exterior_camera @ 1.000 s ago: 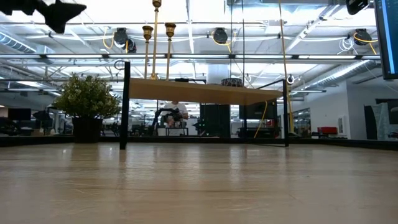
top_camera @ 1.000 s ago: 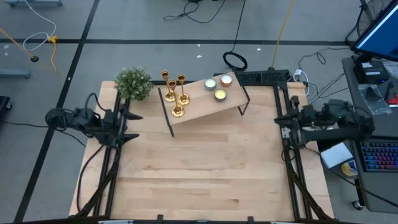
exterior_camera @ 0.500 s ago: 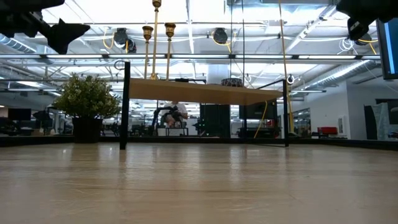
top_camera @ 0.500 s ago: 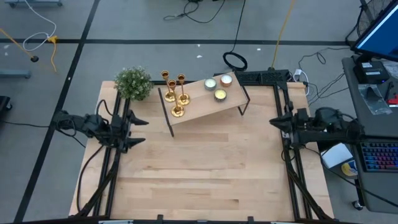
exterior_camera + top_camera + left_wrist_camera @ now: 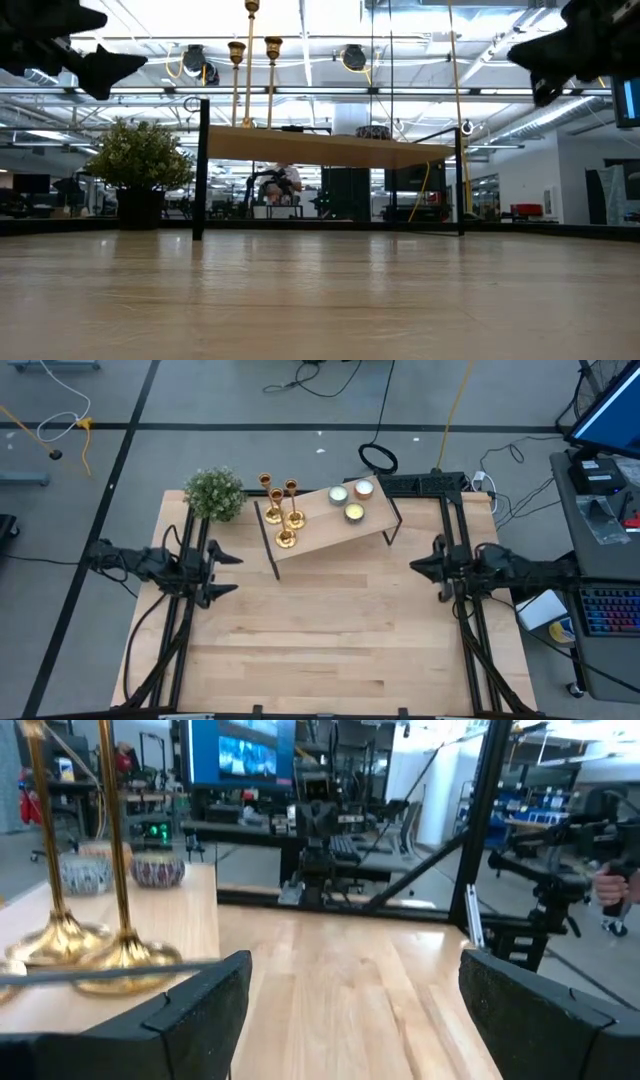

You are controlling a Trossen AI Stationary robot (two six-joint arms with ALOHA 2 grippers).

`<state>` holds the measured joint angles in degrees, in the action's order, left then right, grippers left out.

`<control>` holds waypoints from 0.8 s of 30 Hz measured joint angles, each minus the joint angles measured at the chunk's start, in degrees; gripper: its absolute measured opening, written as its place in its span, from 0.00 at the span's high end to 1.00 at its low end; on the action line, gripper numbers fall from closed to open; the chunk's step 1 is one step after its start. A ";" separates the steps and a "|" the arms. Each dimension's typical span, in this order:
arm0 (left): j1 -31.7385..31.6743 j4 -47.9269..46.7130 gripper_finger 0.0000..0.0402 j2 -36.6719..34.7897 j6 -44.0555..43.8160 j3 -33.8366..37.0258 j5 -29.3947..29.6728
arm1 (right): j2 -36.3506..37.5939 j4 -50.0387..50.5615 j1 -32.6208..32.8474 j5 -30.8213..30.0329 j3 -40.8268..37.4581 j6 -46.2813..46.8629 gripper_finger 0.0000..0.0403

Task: Pick & Place candle stick holders
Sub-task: Return to Home Position

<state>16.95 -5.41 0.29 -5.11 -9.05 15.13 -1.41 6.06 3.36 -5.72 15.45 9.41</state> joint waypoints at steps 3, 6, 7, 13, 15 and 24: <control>0.00 -0.44 0.12 0.02 -0.13 0.34 -0.10 | 0.51 -2.41 0.00 0.23 -2.91 0.63 0.96; 0.00 -0.54 0.13 0.01 -0.15 0.27 -0.10 | 0.93 -0.56 0.00 3.16 -4.44 1.57 0.96; 0.00 -0.55 0.12 0.01 -0.15 0.27 -0.10 | 0.91 -0.40 0.01 3.91 -4.91 1.79 0.96; 0.00 -1.19 0.12 0.01 0.83 0.27 0.15 | 0.92 -2.49 0.02 4.33 -7.74 0.50 0.96; 0.00 -1.36 0.13 0.01 0.97 0.27 1.74 | 0.92 -4.74 0.02 4.32 -8.95 0.14 0.96; 0.00 -2.20 0.12 0.07 -3.17 0.27 6.39 | 0.88 -11.51 0.02 4.48 -14.30 -1.11 0.96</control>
<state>16.95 -7.61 0.36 -8.29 -8.78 21.52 -0.53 -5.45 3.38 -1.23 1.14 8.29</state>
